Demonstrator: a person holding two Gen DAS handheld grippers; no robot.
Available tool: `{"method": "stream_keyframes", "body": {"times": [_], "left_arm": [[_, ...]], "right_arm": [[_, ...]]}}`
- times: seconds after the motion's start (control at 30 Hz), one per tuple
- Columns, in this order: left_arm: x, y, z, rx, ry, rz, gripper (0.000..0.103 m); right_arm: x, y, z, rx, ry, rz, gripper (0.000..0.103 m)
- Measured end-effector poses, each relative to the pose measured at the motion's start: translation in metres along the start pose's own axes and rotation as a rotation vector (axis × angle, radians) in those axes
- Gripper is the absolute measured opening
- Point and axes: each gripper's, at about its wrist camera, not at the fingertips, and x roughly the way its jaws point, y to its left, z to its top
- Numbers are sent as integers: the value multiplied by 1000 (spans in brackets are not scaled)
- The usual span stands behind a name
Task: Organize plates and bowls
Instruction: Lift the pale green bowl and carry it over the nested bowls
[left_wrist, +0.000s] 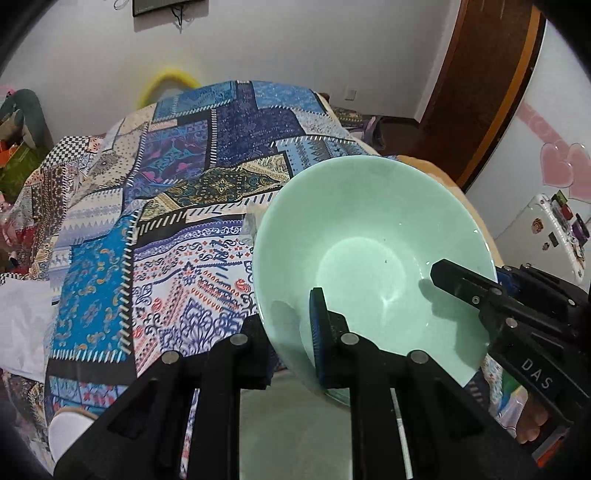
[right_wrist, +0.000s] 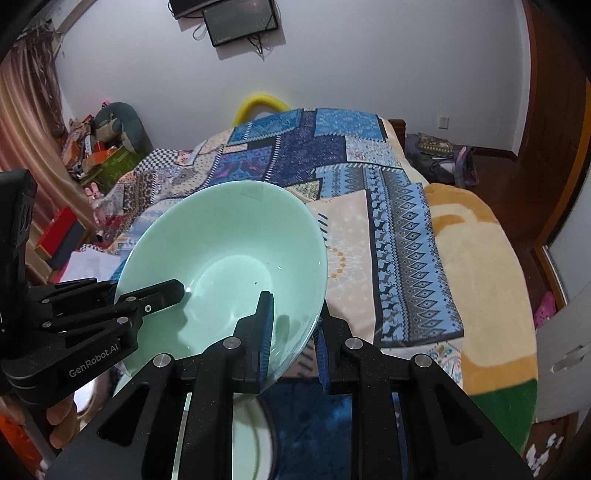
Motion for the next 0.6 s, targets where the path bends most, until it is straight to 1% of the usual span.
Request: {"method": "stream_keyframes", "body": {"times": [0.37, 0.6], "left_arm": [[-59, 10, -26, -4, -57, 11, 16], [-88, 29, -50, -38, -84, 12, 16]], "right_arm": [[-29, 33, -11, -27, -36, 16, 19], [-36, 60, -20, -43, -49, 31, 19]]}}
